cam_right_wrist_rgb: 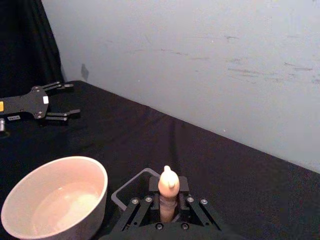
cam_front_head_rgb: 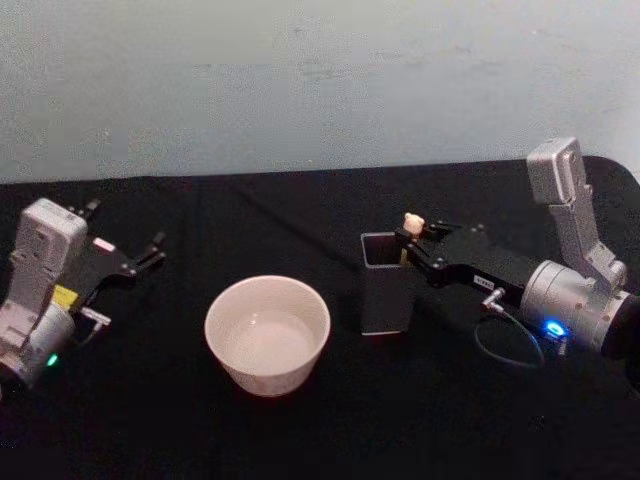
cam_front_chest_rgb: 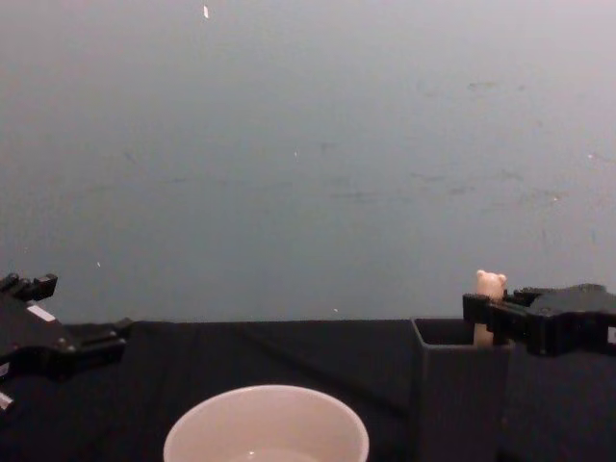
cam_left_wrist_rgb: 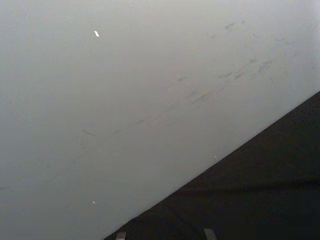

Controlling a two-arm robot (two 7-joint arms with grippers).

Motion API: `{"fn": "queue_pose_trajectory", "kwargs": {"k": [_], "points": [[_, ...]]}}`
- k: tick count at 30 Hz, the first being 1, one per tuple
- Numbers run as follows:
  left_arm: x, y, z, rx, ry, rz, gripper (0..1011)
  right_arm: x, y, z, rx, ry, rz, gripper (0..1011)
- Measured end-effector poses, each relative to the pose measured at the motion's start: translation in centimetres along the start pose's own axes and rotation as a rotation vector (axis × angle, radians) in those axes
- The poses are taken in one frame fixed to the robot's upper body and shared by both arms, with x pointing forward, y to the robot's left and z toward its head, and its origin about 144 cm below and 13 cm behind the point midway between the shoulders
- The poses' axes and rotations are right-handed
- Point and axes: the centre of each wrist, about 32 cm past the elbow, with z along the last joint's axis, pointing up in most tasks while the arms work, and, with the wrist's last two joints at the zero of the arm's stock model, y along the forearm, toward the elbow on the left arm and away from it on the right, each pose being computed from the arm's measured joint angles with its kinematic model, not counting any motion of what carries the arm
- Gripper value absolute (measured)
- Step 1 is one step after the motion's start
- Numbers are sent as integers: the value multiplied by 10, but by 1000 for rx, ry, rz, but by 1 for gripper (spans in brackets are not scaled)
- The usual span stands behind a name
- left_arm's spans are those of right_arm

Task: Pick up the stirring spoon with one hand, stir inside the cup, then place it back in its original position.

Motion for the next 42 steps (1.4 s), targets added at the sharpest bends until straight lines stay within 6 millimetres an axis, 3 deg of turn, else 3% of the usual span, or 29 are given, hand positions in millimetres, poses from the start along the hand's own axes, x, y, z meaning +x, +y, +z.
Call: {"fn": "queue_pose_trajectory", "kwargs": {"k": [8,10,18,26,33,42], "points": [[0,0,0,0,0,0,1001,0,0,0,1,0,2,216],[0,0,0,0,0,0,1001,0,0,0,1,0,2,326],[0,0,0,0,0,0,1001,0,0,0,1,1,3,523],[0,0,0,0,0,0,1001,0,0,0,2,1,3,817],[0,0,0,0,0,0,1001,0,0,0,3,1,3,998],[0,0,0,0,0,0,1001,0,-1,3,43,1,-25,1002]]}}
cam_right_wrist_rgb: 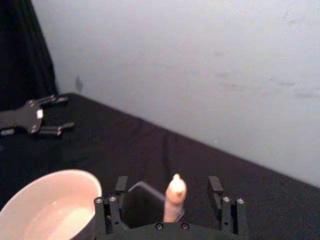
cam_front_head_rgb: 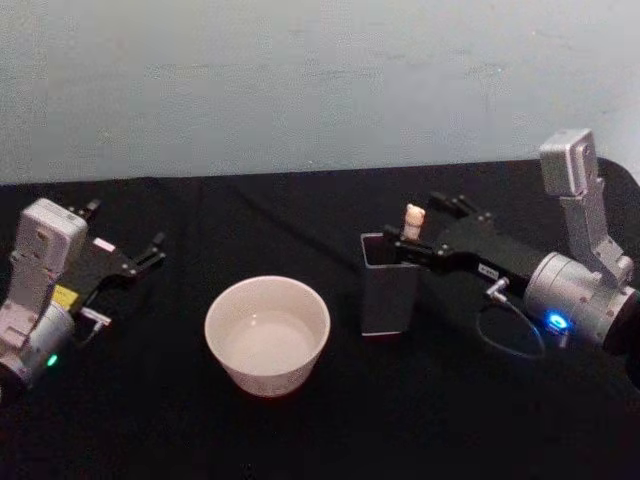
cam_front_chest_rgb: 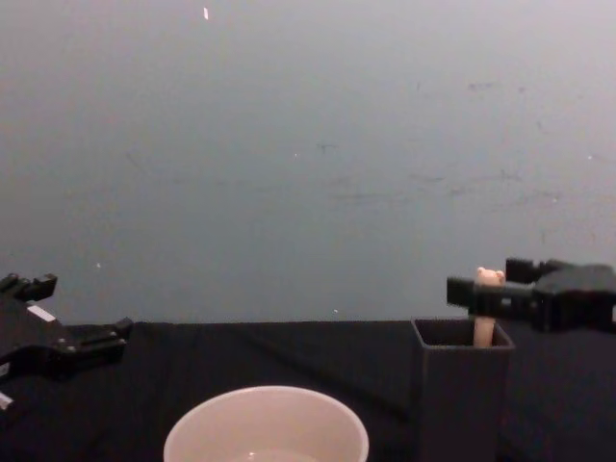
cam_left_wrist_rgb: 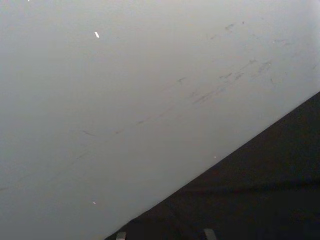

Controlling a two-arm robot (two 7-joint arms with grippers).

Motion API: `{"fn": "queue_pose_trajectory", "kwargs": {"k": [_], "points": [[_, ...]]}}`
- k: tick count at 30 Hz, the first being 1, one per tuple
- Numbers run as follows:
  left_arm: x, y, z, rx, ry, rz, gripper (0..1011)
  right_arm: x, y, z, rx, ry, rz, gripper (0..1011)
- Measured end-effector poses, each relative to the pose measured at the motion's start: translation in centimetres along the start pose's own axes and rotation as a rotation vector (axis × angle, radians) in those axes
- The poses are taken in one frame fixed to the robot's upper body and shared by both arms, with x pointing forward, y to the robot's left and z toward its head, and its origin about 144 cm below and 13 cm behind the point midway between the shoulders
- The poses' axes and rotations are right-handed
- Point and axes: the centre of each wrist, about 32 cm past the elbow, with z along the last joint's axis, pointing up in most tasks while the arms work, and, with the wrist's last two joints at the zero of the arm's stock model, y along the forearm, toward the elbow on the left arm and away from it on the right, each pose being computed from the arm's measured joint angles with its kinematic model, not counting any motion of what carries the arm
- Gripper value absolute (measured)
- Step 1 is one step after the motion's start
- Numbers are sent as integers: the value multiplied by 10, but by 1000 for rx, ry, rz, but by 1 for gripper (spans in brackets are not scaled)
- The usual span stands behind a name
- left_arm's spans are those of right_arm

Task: Pick up the stirring spoon with one hand, stir inside the cup, then place it back in its original position.

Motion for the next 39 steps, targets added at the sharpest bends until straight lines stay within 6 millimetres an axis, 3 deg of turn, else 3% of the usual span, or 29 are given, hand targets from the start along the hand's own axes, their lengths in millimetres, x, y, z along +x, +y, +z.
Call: {"fn": "queue_pose_trajectory", "kwargs": {"k": [7,13,20,30,39], "points": [[0,0,0,0,0,0,1001,-4,2,7,106,-11,-117,1002],[0,0,0,0,0,0,1001,-16,12,8,239,-38,-372,1002],[0,0,0,0,0,0,1001,-22,25,-14,186,-100,-591,1002],[0,0,0,0,0,0,1001,-22,24,-52,40,-123,-632,1002],[0,0,0,0,0,0,1001,-20,24,-62,-27,-104,-637,1002]]}}
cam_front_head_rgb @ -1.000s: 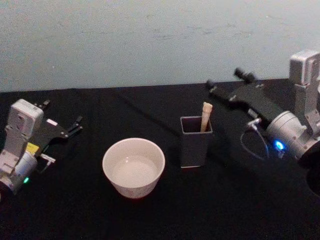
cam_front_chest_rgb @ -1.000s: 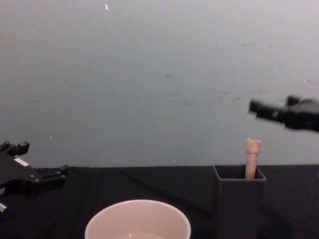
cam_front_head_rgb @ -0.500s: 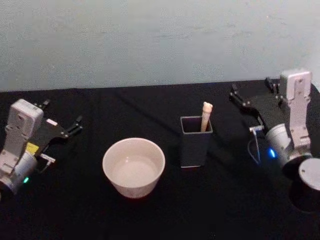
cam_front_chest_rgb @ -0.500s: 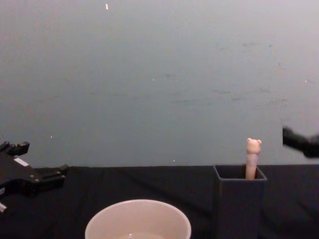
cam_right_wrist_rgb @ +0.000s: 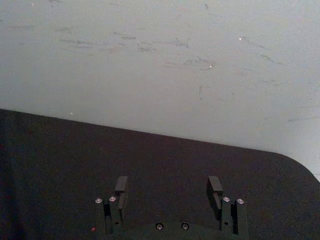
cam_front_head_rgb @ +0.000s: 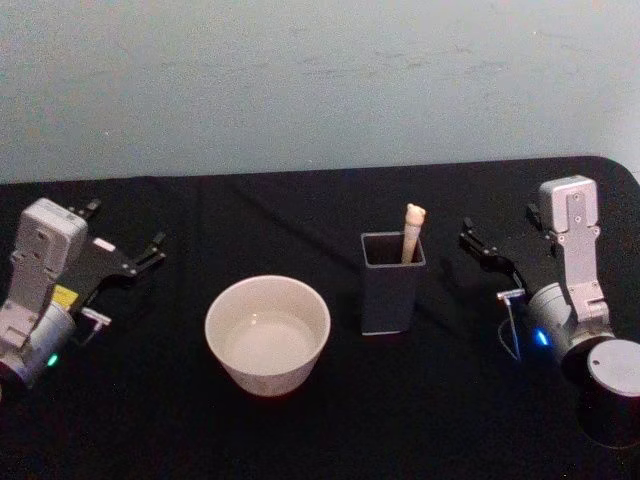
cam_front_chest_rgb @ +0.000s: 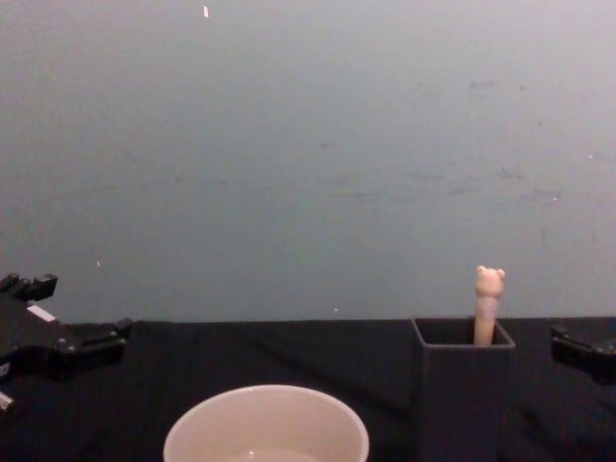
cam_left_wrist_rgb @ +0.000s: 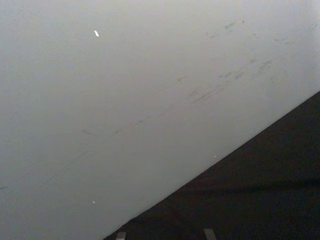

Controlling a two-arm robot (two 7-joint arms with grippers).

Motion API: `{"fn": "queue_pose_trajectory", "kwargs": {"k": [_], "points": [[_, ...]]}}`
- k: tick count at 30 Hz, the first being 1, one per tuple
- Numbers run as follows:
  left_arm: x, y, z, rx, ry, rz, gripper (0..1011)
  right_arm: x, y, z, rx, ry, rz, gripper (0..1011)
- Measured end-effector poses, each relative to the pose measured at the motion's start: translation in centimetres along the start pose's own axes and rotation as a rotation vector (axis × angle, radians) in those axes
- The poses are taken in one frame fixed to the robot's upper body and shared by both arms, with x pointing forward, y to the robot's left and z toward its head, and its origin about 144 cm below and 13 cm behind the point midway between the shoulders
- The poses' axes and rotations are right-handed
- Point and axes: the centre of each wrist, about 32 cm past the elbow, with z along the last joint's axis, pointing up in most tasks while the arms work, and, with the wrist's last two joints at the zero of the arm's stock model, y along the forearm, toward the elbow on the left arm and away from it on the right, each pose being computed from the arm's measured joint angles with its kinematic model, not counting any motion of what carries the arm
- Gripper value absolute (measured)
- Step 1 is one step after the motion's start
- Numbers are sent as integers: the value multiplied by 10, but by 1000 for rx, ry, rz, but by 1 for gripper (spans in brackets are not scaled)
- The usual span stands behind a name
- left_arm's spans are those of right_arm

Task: Pick up the stirring spoon with one hand, stir inside the cup, then place it back in its original position.

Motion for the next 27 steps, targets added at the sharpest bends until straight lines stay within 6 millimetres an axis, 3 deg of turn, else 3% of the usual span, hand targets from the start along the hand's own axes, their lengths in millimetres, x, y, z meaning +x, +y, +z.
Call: {"fn": "queue_pose_trajectory", "kwargs": {"k": [27], "points": [[0,0,0,0,0,0,1001,1,0,0,-8,-1,0,1002]]}}
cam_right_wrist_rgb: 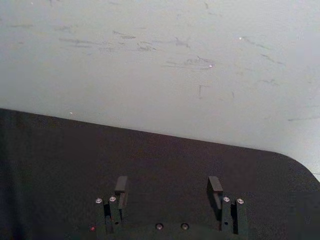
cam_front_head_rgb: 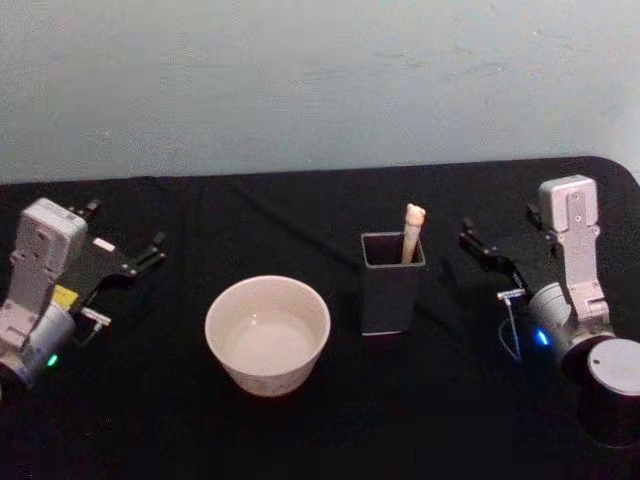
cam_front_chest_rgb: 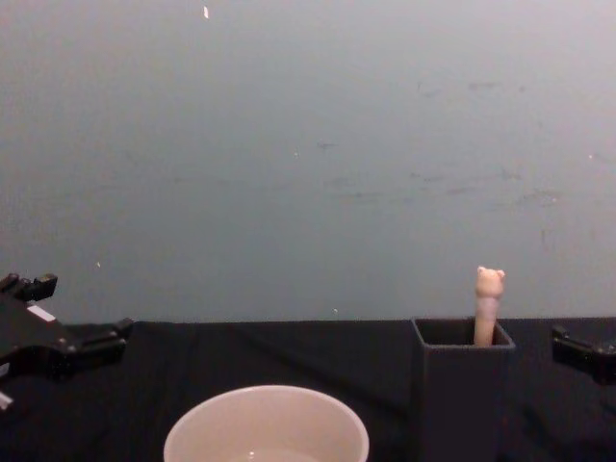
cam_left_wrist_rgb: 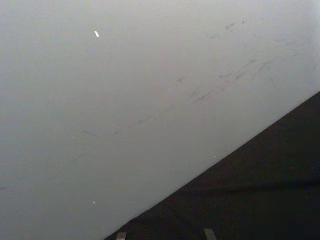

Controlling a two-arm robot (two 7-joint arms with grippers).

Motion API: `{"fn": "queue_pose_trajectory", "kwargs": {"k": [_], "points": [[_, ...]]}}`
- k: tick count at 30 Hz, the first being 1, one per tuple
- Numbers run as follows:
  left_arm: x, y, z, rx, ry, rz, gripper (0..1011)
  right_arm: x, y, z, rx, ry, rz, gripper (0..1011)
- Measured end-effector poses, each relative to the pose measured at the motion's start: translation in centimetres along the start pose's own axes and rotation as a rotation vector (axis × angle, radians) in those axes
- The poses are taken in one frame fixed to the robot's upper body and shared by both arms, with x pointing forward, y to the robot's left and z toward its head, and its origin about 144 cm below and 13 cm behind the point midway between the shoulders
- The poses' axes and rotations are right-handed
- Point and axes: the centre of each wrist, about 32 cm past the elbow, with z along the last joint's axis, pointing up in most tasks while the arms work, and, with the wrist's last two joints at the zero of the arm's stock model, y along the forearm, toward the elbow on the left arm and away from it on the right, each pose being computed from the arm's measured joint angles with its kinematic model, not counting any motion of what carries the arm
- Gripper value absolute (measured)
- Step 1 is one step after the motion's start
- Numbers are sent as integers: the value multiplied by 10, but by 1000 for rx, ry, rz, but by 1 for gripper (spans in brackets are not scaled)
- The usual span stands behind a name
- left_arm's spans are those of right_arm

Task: Pick up the stirring spoon with one hand, stir inside the cup, then place it back in its original position.

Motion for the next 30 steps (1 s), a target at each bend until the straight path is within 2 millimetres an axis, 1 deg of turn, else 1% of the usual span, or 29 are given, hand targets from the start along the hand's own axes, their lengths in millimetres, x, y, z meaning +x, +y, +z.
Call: {"fn": "queue_pose_trajectory", "kwargs": {"k": [30], "points": [[0,0,0,0,0,0,1001,0,0,0,2,2,0,1002]]}}
